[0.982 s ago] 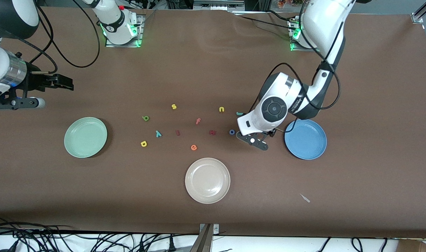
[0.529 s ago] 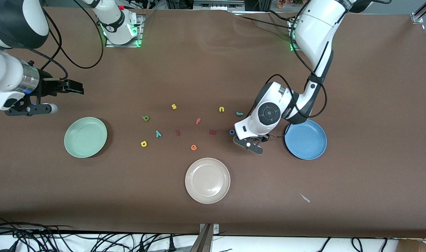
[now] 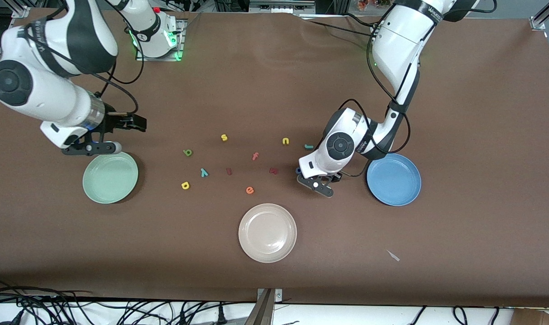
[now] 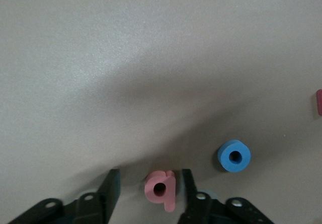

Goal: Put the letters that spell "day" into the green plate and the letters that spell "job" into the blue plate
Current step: 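Drop the pink q onto the blue plate with the left gripper, then reach the blue o with the left gripper while the right gripper nears the green a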

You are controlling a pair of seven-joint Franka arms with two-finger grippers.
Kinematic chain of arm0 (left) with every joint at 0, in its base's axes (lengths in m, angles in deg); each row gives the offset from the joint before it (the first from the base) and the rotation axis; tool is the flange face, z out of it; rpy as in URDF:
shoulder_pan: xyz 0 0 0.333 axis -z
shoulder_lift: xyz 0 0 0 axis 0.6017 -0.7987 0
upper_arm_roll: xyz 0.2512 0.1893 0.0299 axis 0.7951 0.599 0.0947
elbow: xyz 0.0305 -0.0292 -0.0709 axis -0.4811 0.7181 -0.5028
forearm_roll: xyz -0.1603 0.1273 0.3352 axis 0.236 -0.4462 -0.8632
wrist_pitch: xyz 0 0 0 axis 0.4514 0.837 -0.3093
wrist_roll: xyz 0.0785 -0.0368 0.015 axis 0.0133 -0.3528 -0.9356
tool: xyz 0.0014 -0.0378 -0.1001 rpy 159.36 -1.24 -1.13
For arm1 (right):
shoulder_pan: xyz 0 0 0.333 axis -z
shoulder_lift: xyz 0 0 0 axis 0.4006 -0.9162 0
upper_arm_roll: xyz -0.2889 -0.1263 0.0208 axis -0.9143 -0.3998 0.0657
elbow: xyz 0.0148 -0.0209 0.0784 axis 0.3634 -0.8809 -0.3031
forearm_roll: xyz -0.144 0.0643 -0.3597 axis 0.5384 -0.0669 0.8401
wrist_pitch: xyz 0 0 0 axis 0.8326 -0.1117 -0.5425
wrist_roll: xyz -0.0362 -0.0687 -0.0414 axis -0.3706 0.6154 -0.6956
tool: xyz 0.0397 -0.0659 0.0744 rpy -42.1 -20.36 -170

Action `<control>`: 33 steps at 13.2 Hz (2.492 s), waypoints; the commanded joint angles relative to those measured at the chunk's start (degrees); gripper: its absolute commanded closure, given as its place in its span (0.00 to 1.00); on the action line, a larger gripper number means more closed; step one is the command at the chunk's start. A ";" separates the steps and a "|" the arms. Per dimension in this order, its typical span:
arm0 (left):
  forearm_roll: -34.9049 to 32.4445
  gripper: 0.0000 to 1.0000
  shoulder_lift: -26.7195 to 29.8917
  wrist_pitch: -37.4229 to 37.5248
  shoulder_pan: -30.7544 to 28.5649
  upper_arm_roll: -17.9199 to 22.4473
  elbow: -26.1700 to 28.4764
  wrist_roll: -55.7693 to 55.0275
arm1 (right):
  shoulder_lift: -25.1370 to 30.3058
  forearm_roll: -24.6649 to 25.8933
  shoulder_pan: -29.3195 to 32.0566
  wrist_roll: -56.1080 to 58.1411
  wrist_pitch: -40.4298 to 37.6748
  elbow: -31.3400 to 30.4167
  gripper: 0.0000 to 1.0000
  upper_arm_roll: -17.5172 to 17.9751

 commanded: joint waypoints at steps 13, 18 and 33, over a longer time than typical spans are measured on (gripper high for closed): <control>-2.99 1.00 8.26 15.72 -10.28 0.92 -1.33 22.76 | -1.18 3.04 -0.73 -8.16 27.69 -21.05 0.00 6.17; -2.91 0.96 6.60 17.13 -18.38 0.83 0.07 39.41 | -4.61 5.15 -3.97 -8.24 28.65 -20.96 0.00 6.08; -1.50 0.00 8.71 14.76 -10.85 -7.61 -2.28 -0.77 | -12.17 13.77 -4.60 -1.84 36.30 -21.14 0.00 6.08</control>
